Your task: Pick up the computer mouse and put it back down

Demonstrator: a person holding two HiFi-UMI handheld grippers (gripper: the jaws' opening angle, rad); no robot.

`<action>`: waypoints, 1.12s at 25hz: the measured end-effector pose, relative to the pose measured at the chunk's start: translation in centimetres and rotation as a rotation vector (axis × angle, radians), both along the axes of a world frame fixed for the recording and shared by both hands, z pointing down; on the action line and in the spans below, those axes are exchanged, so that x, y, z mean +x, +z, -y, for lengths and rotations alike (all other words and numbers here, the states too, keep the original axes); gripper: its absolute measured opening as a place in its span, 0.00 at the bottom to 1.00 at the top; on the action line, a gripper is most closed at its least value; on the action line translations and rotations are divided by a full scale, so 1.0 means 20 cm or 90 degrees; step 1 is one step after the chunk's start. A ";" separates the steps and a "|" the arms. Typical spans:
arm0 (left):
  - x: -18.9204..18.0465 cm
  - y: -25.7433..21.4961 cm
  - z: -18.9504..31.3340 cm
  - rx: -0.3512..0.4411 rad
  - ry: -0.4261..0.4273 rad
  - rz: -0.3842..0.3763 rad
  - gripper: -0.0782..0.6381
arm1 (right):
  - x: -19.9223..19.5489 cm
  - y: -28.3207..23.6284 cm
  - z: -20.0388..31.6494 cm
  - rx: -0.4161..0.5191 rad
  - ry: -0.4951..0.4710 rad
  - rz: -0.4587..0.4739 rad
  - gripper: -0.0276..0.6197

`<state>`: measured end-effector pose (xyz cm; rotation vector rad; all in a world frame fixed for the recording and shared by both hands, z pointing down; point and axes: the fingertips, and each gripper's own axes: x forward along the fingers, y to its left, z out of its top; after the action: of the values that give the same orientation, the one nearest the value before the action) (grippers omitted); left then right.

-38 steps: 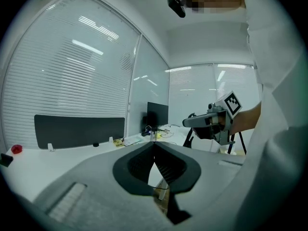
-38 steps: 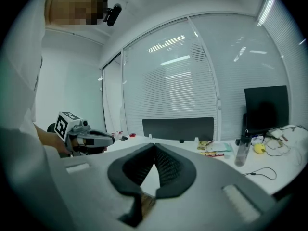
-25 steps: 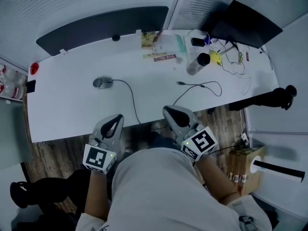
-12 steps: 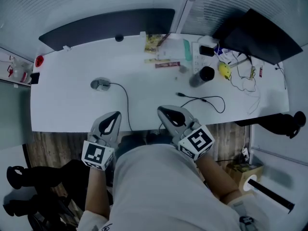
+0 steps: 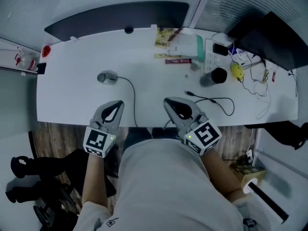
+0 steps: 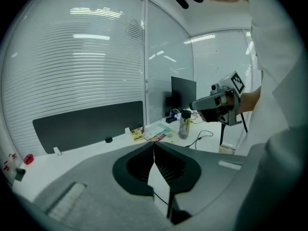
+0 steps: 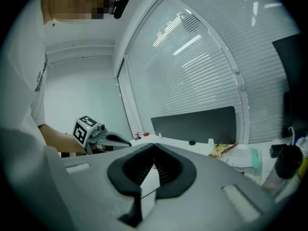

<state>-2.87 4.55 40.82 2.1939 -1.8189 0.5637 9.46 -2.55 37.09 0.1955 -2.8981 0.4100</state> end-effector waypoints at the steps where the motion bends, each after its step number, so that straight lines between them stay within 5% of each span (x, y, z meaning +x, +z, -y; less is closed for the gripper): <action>1: -0.02 0.02 0.01 -0.007 0.009 0.006 0.12 | -0.01 0.01 0.01 0.000 0.001 -0.003 0.05; 21: -0.54 0.54 0.14 -0.161 0.261 0.067 0.14 | -0.32 0.15 0.07 -0.026 0.120 -0.101 0.05; 28: -0.70 0.75 0.14 -0.224 0.361 0.106 0.36 | -0.38 0.20 0.07 -0.040 0.168 -0.132 0.05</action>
<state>-16.95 1.74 55.89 2.4410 -1.0227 1.1075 1.91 -3.90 41.03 0.5785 -2.6585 0.4911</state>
